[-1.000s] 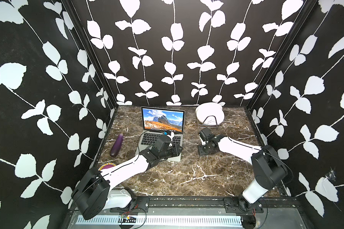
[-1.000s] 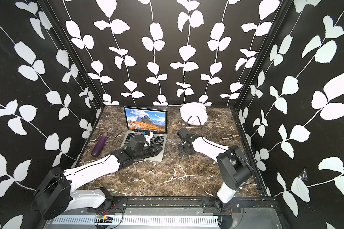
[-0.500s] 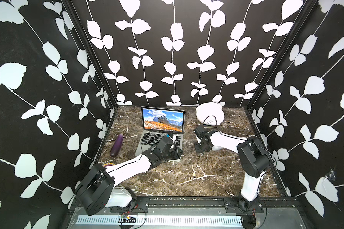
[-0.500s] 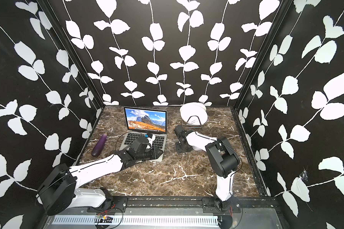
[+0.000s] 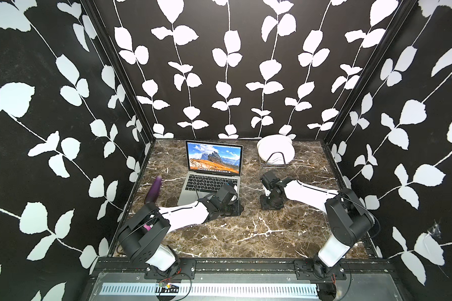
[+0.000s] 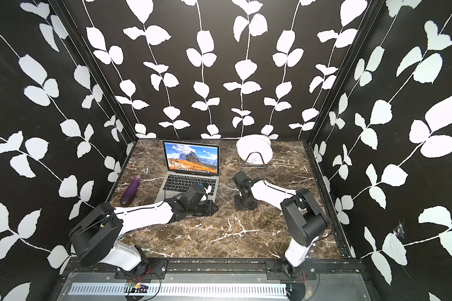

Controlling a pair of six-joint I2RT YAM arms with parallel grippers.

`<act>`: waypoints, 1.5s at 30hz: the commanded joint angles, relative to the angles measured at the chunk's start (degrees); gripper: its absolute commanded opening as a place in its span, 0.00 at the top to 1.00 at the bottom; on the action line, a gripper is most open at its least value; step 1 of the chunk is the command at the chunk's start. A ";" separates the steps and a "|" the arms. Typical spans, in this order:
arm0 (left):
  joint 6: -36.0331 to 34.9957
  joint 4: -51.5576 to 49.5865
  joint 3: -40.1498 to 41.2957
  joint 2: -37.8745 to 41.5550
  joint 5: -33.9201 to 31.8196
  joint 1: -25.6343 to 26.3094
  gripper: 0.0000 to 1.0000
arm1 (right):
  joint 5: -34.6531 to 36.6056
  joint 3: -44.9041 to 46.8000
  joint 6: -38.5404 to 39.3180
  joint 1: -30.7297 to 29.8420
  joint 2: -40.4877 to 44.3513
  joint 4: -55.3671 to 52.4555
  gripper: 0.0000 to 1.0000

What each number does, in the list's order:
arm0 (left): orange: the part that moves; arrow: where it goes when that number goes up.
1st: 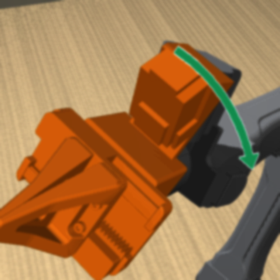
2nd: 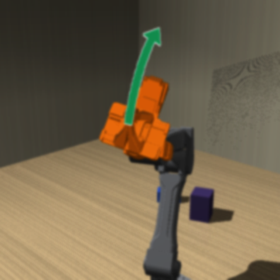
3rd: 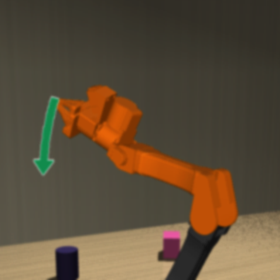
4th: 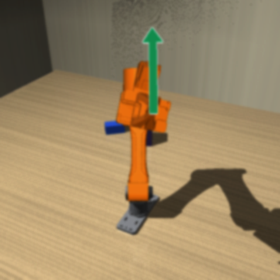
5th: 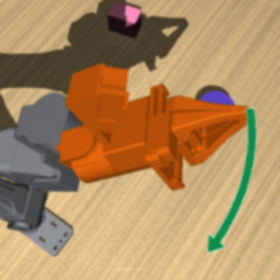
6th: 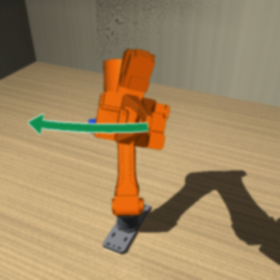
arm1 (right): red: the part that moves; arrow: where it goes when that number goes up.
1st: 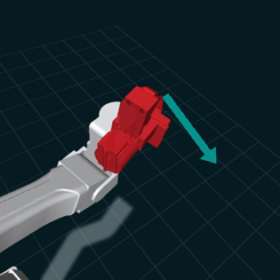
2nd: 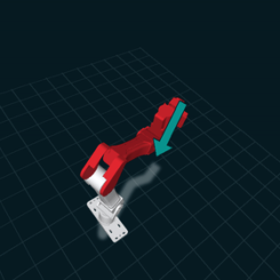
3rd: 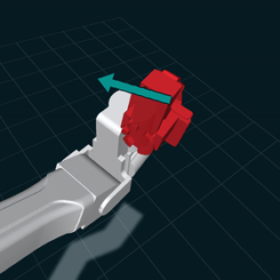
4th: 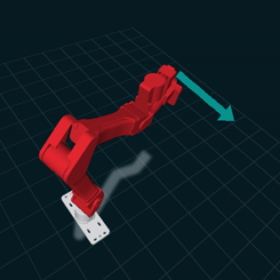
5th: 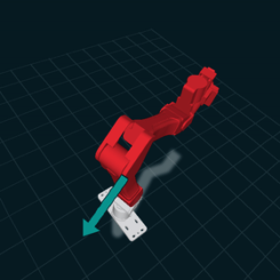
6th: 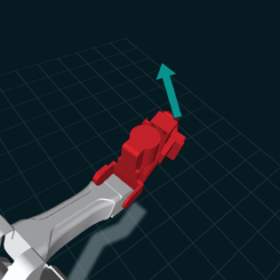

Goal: Insert the wireless mouse receiver into the laptop
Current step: Pick up the USB plug at the center of the board.

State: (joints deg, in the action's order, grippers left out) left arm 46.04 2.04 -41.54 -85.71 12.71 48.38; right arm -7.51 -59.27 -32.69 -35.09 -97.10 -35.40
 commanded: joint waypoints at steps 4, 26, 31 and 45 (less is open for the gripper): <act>-1.42 -0.64 -1.38 1.07 0.00 0.05 0.80 | 6.93 -5.05 4.11 0.63 -0.50 -6.76 0.57; -1.76 1.03 -0.65 -0.25 1.52 0.05 0.80 | 3.65 -7.72 8.95 1.34 -9.05 -3.89 0.53; -2.25 0.71 -0.44 0.02 1.12 0.05 0.80 | -1.46 -4.78 4.75 1.10 -7.37 0.00 0.52; -3.06 -0.55 -0.57 1.53 0.31 0.05 0.80 | -2.19 -6.49 3.58 -4.02 -4.50 -0.75 0.53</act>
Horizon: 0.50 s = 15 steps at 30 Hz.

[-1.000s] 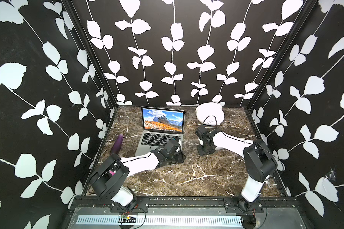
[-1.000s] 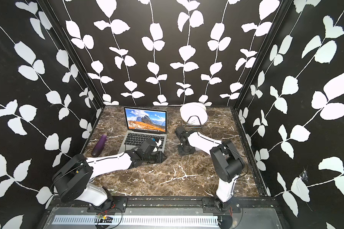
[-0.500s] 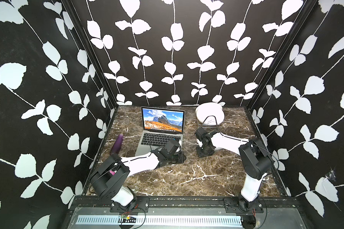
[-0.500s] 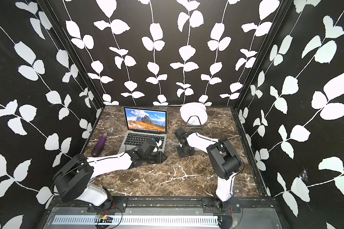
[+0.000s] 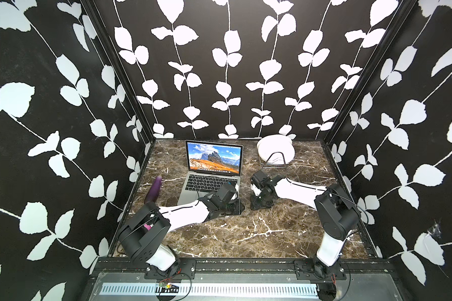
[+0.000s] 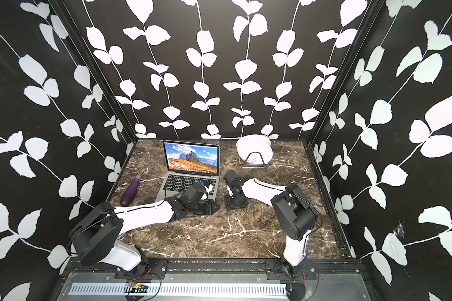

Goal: Insert the wireless mouse receiver into the laptop
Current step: Pick up the USB plug at the center of the board.

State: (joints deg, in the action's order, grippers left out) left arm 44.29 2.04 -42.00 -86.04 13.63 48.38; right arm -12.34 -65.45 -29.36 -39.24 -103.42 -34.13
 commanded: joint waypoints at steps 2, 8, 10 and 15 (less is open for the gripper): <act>-1.57 -0.94 -0.26 2.01 -0.59 0.06 0.80 | 5.52 -0.10 3.08 0.20 3.31 -2.71 0.53; -2.49 -2.40 -1.67 2.35 -0.17 0.12 0.80 | 9.79 -0.38 8.95 0.24 2.15 0.62 0.52; -2.52 -2.68 -1.85 2.53 -0.27 0.06 0.80 | 6.76 -0.28 9.60 0.25 1.66 3.41 0.51; -2.74 -3.38 -1.82 2.57 -0.44 0.05 0.80 | 3.83 0.72 12.55 -0.19 0.84 5.86 0.54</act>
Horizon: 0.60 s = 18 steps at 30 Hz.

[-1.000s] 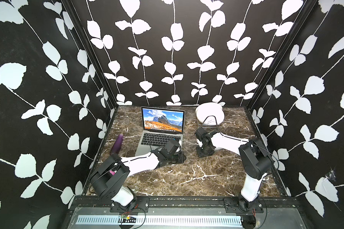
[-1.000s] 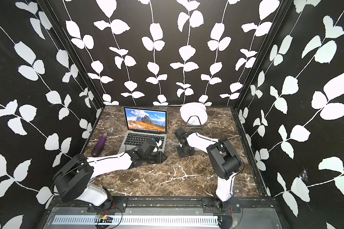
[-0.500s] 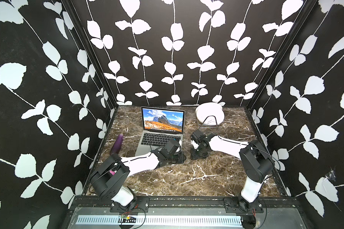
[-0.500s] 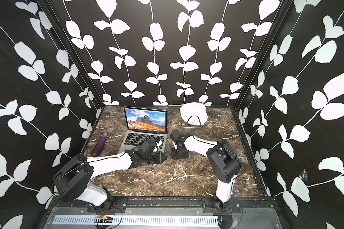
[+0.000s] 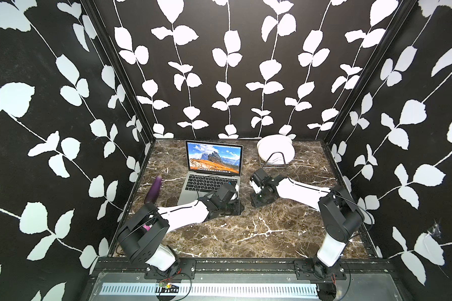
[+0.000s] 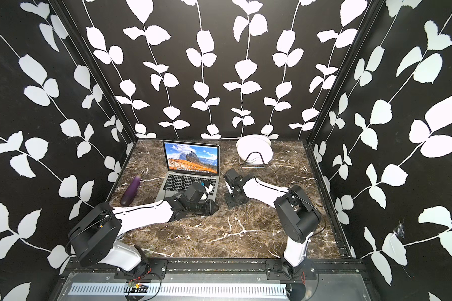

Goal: Insert the wireless mouse receiver into the laptop
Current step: Pick up the USB plug at the center of the board.

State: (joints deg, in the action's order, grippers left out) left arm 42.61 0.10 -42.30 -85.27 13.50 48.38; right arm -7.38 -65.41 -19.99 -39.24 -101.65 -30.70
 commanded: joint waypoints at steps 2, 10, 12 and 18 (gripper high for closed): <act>-1.09 -1.44 -1.68 1.50 -0.11 0.08 0.80 | -1.12 1.67 3.91 -0.11 -0.82 2.74 0.54; -0.95 -0.72 -2.38 0.32 0.91 0.05 0.80 | -1.67 2.78 4.26 -0.50 -1.59 2.33 0.55; -1.23 -0.94 -2.47 0.49 0.75 0.09 0.80 | -1.69 2.54 4.59 -0.77 -1.54 1.65 0.56; -1.66 -1.38 -2.77 0.46 0.61 0.07 0.80 | -1.23 0.65 5.82 -1.95 -2.80 -2.49 0.59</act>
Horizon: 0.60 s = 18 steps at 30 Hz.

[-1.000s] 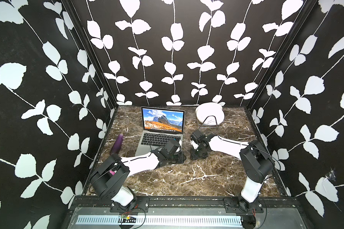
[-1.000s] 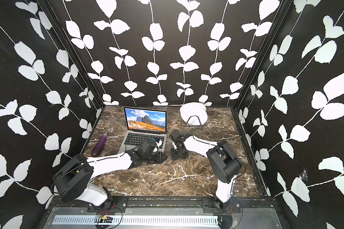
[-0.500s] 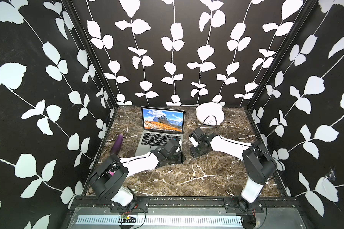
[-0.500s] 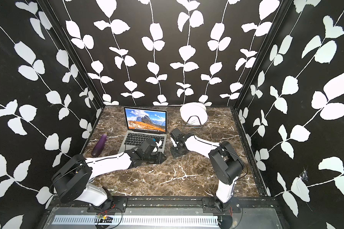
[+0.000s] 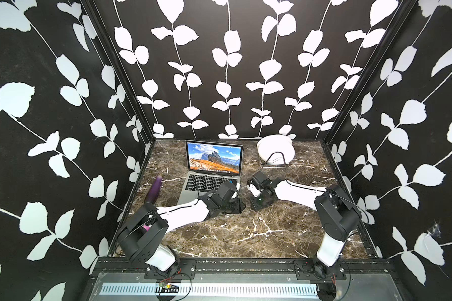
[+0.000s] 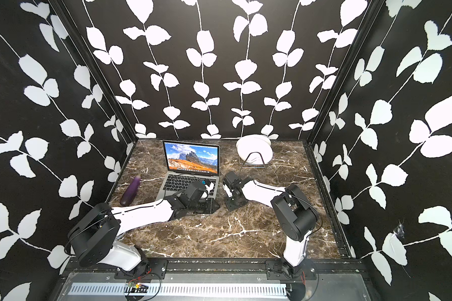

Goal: Insert the wireless mouse receiver into the laptop
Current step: Pick up the USB plug at the center of the board.

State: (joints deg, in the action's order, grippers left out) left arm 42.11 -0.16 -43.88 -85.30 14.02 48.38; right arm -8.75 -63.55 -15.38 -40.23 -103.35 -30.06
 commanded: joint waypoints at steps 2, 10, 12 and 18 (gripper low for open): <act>-1.16 -1.18 -1.22 0.56 0.04 0.01 0.80 | -0.02 -1.46 1.08 -1.20 -1.00 -4.23 0.60; -1.24 -0.74 -0.96 0.39 0.04 -0.04 0.81 | 2.33 -2.99 -0.12 -2.45 -1.59 -7.16 0.61; -1.25 -0.72 -0.79 0.55 0.03 -0.03 0.80 | 4.14 -4.74 -0.81 -2.41 -2.68 -8.64 0.62; -1.38 -0.60 0.08 1.06 -0.13 -0.12 0.80 | 6.54 -9.04 -1.87 -2.42 -6.31 -11.23 0.65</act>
State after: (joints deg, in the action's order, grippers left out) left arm 41.91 -0.14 -43.90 -85.30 14.00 48.38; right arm -4.58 -70.96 -16.19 -42.28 -108.40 -38.35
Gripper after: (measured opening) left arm 0.195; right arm 0.355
